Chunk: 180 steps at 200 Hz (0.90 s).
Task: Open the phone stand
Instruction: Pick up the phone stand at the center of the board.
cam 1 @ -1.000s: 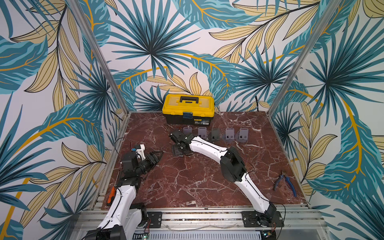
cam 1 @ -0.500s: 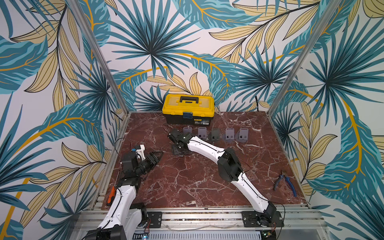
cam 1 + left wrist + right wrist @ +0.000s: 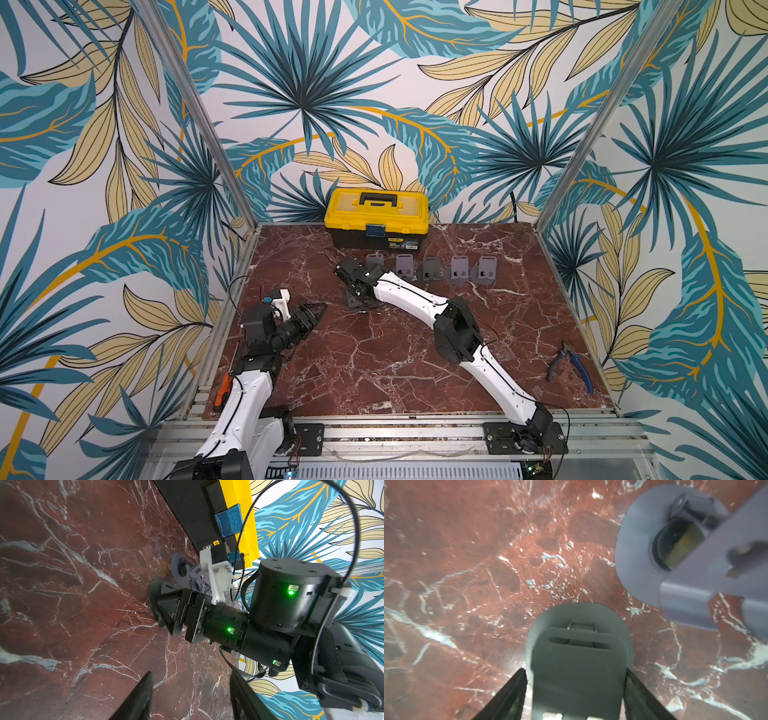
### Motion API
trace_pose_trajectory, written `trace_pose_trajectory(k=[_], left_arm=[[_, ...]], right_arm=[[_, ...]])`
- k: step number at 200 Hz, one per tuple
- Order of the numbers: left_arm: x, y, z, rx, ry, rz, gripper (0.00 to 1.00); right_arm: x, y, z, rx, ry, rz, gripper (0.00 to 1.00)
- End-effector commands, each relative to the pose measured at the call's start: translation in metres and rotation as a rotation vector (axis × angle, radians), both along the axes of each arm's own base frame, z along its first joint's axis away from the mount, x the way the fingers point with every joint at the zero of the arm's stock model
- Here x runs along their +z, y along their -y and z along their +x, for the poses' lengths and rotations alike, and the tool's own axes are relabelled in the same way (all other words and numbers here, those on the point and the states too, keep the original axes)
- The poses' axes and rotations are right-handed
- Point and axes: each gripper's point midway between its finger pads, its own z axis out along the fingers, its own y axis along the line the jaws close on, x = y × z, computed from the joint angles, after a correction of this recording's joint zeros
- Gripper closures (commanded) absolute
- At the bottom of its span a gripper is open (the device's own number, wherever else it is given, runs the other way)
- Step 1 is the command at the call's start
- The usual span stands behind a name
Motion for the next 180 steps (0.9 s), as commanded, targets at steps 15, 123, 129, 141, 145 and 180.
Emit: trace_pose_trajectory(k=[15,123,129,141,145,180], left_arm=[[-0.001,-0.002,-0.001,-0.006,0.015,0.016,0.41],[-0.009,0.004,-0.009,-0.040,0.002,0.001,0.42],[-0.010,0.004,-0.011,-0.042,0.001,-0.002,0.42],[-0.012,0.007,-0.015,-0.049,-0.001,-0.011,0.42],[-0.013,0.008,-0.017,-0.051,-0.002,-0.013,0.42],[-0.008,0.029,-0.031,-0.090,0.037,-0.016,0.41]], right_arm=[[-0.017,0.006,-0.003,-0.003,-0.029,-0.037,0.32],[0.034,0.004,-0.015,0.011,-0.021,0.074,0.63],[0.042,0.005,-0.018,0.011,-0.018,0.096,0.65],[0.060,0.008,-0.027,0.008,-0.014,0.146,0.66],[0.066,0.009,-0.030,0.008,-0.015,0.165,0.66],[0.109,0.020,-0.056,0.005,-0.015,0.293,0.66]])
